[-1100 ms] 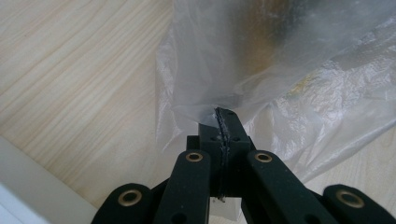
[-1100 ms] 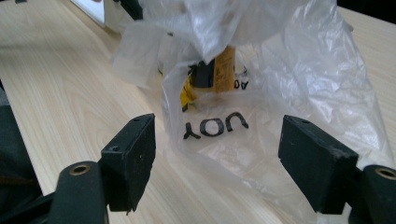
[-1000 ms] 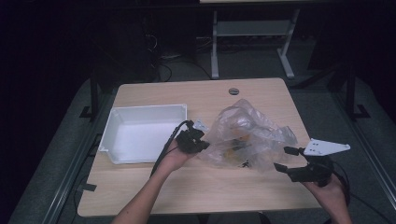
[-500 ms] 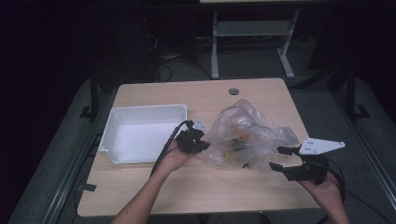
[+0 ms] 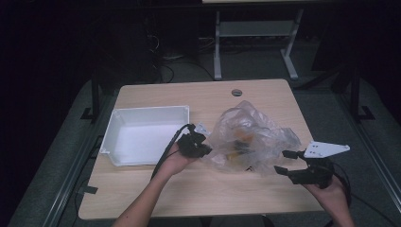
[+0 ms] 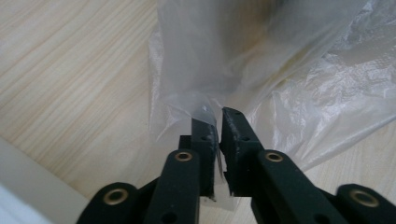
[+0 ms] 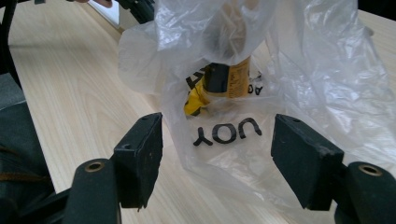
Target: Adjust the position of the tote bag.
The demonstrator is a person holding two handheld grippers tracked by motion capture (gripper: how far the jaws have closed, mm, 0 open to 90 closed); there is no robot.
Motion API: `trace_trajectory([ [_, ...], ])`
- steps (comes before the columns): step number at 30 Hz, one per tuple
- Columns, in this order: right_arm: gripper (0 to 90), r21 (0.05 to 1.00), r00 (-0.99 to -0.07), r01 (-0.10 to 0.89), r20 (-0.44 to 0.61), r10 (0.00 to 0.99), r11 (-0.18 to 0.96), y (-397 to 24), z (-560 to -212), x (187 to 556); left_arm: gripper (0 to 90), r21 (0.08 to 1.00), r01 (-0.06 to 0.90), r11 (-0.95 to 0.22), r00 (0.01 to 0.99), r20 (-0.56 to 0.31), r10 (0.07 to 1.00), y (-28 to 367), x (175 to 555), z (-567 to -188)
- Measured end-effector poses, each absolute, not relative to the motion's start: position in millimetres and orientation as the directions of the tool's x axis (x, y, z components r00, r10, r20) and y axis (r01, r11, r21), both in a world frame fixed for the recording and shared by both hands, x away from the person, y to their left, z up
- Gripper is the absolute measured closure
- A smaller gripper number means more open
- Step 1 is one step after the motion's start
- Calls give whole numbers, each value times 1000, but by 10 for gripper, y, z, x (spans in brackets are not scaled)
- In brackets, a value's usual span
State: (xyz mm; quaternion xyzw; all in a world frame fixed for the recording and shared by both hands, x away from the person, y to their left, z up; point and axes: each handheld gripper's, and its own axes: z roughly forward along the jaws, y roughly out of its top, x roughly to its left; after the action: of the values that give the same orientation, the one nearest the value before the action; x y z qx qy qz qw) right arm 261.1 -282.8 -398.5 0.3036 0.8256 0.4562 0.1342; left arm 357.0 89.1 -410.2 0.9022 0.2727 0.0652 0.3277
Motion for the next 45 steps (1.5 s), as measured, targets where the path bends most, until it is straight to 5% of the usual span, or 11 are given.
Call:
trace_trajectory([
  [15,330,865,-757,361,53,652,349,-2988,-3915,2551,452,684,413,-602,851,-53,523,1039,3551,-3702],
  [27,575,870,-779,320,16,626,376,-2961,-3886,2512,374,717,322,-619,880,15,475,686,3624,-3233],
  [33,603,871,-785,312,12,619,379,-2953,-3882,2513,334,704,287,-650,895,45,445,379,3708,-3203],
  [37,608,870,-789,311,13,614,382,-2953,-3885,2514,412,669,299,-681,901,38,432,255,3763,-3274],
  [41,607,871,-790,310,14,613,380,-2960,-3885,2513,677,658,276,-701,912,52,408,229,3764,-3323],
  [45,606,872,-789,310,14,614,378,-2963,-3887,2515,850,661,249,-708,914,81,397,239,3735,-3331],
])
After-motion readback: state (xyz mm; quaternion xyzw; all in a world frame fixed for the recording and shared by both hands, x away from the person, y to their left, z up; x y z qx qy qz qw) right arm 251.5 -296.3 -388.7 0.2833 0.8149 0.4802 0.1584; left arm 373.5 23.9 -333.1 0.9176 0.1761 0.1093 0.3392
